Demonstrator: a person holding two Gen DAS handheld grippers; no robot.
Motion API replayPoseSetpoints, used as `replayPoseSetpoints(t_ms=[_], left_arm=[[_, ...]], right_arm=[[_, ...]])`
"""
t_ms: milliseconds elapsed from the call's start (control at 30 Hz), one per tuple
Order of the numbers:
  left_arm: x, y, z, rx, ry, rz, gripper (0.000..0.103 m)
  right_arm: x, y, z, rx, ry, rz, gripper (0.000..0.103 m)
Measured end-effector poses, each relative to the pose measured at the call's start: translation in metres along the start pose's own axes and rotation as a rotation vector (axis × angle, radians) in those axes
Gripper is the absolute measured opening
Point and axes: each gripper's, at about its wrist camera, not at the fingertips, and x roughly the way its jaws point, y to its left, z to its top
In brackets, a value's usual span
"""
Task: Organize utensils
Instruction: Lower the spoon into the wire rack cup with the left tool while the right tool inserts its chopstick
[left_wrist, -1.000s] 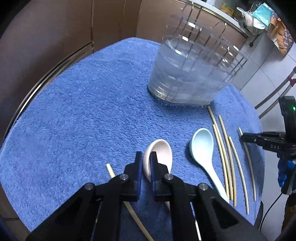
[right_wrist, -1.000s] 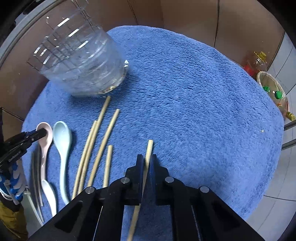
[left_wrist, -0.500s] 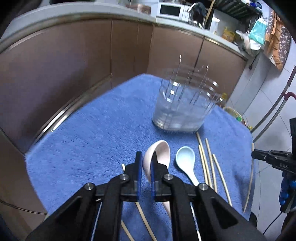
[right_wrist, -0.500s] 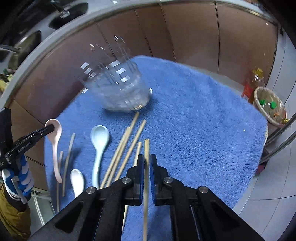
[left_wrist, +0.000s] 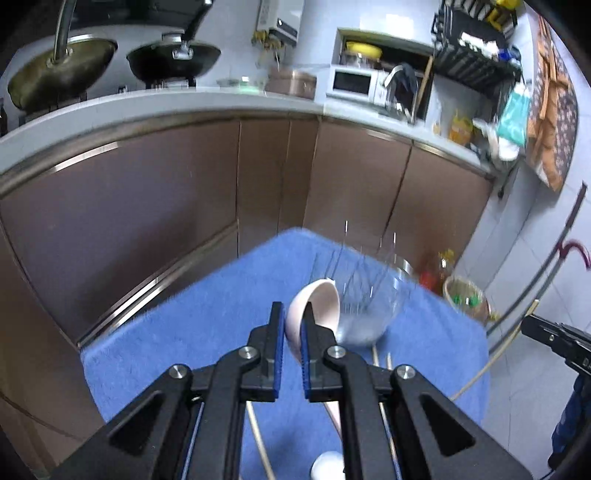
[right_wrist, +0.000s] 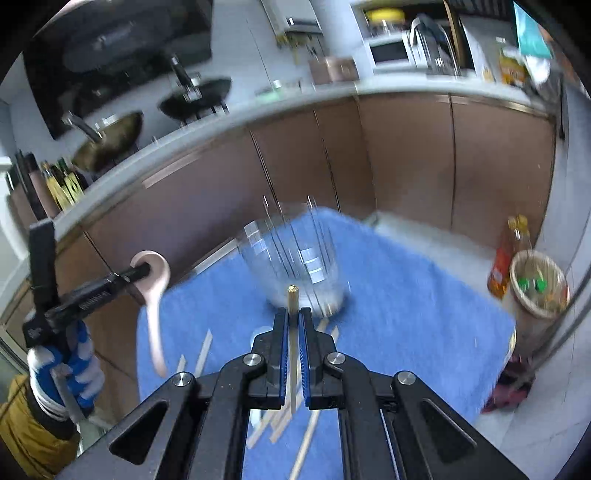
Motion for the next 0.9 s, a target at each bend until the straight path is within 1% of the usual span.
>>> replayPoseSetpoints(t_ms=[133, 233, 333, 400, 567, 700, 900], left_arm=[[0.009, -0.009, 0.043, -0.03, -0.078, 0.008, 0.007], [0.021, -0.014, 0.069, -0.051, -0.127, 0.02, 0.007], [0.039, -0.024, 0.086, -0.054, -0.169, 0.049, 0.007], [0.053, -0.032, 0.093, -0.051, -0.189, 0.07, 0.007], [0.084, -0.045, 0.094, -0.037, -0.239, 0.154, 0.007], [0.102, -0.053, 0.085, -0.023, -0.271, 0.21, 0.007], [0.125, -0.064, 0.069, -0.003, -0.3, 0.261, 0.007]], right_arm=[[0.0, 0.008, 0.041, -0.017, -0.109, 0.028, 0.006], [0.01, 0.011, 0.069, -0.024, -0.174, 0.043, 0.006], [0.022, 0.009, 0.088, -0.037, -0.219, 0.035, 0.006], [0.028, 0.009, 0.095, -0.05, -0.236, 0.02, 0.006], [0.056, -0.001, 0.101, -0.059, -0.244, -0.008, 0.006], [0.077, -0.007, 0.092, -0.071, -0.23, -0.027, 0.006], [0.107, -0.013, 0.073, -0.085, -0.192, -0.058, 0.006]])
